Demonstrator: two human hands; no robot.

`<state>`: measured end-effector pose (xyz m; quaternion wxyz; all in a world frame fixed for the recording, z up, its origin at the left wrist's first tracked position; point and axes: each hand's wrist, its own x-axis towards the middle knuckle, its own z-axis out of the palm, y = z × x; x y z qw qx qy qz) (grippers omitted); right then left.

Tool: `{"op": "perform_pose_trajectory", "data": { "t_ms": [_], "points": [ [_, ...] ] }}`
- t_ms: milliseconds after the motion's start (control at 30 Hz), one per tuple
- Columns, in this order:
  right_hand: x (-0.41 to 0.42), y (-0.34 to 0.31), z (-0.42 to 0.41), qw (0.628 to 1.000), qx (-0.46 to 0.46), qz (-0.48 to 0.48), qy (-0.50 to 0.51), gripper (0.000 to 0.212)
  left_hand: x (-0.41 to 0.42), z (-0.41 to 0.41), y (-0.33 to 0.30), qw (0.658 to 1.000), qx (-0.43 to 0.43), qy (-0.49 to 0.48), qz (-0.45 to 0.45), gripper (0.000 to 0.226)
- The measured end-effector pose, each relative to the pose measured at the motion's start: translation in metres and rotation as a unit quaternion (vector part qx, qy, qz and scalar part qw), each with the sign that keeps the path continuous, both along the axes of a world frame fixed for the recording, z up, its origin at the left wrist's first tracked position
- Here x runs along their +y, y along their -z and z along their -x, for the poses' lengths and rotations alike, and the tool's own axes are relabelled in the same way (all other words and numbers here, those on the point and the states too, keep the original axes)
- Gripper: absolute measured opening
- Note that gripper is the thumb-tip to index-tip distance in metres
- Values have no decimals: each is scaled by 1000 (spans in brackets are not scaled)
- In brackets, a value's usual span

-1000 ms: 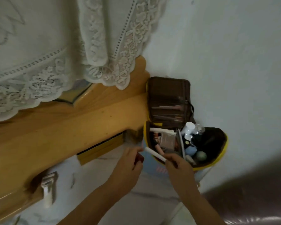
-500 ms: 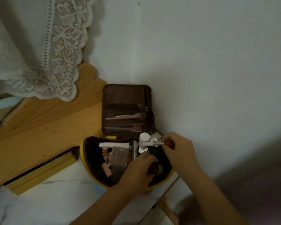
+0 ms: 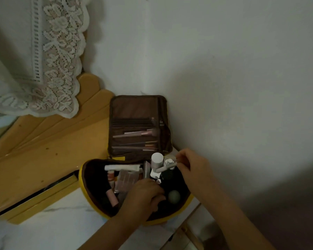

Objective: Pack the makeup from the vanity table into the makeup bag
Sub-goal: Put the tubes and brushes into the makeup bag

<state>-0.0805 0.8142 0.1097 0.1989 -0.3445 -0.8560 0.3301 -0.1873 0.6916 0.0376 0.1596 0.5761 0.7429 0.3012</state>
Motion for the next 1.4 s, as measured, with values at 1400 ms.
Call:
{"op": "perform_pose_trajectory", "data": {
  "t_ms": [1400],
  "points": [
    [70, 50, 156, 935, -51, 310, 165, 31, 21, 170, 9, 983, 127, -118, 64, 60]
  ]
}}
